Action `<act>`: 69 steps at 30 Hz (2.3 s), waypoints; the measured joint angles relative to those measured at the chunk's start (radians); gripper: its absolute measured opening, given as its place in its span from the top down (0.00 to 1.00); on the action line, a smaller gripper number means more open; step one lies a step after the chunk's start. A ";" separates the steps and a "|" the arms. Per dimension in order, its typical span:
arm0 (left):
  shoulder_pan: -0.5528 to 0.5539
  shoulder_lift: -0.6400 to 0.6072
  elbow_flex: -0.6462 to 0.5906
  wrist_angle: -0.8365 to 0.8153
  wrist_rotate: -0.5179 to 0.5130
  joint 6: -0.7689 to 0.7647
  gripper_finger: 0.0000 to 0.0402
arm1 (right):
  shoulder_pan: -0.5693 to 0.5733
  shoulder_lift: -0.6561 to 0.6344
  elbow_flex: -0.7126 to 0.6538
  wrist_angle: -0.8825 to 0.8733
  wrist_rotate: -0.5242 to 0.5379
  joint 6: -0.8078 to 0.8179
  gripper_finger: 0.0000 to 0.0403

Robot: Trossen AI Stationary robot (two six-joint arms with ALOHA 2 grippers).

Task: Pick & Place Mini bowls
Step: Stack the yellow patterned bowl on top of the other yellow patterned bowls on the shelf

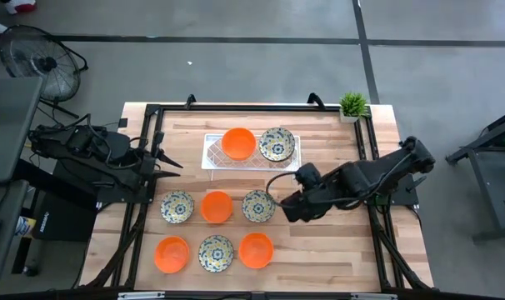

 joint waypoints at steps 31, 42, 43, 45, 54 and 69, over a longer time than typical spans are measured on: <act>0.000 -0.325 0.000 -0.194 0.168 0.158 0.75 | -0.139 0.410 0.000 0.180 -0.206 0.412 0.71; 0.000 -0.330 0.000 -0.219 0.209 0.170 0.75 | -0.159 0.402 -0.146 0.307 -0.251 0.456 0.71; 0.000 -0.330 0.000 -0.219 0.210 0.170 0.75 | -0.159 0.402 -0.161 0.330 -0.248 0.455 0.71; 0.000 -0.330 0.000 -0.218 0.210 0.170 0.75 | -0.159 0.402 -0.186 0.371 -0.247 0.454 0.71; 0.000 -0.330 0.000 -0.216 0.209 0.140 0.75 | -0.164 0.400 -0.227 0.405 -0.244 0.444 0.71; 0.000 -0.330 0.000 -0.216 0.209 0.123 0.75 | -0.164 0.394 -0.294 0.525 -0.265 0.444 0.89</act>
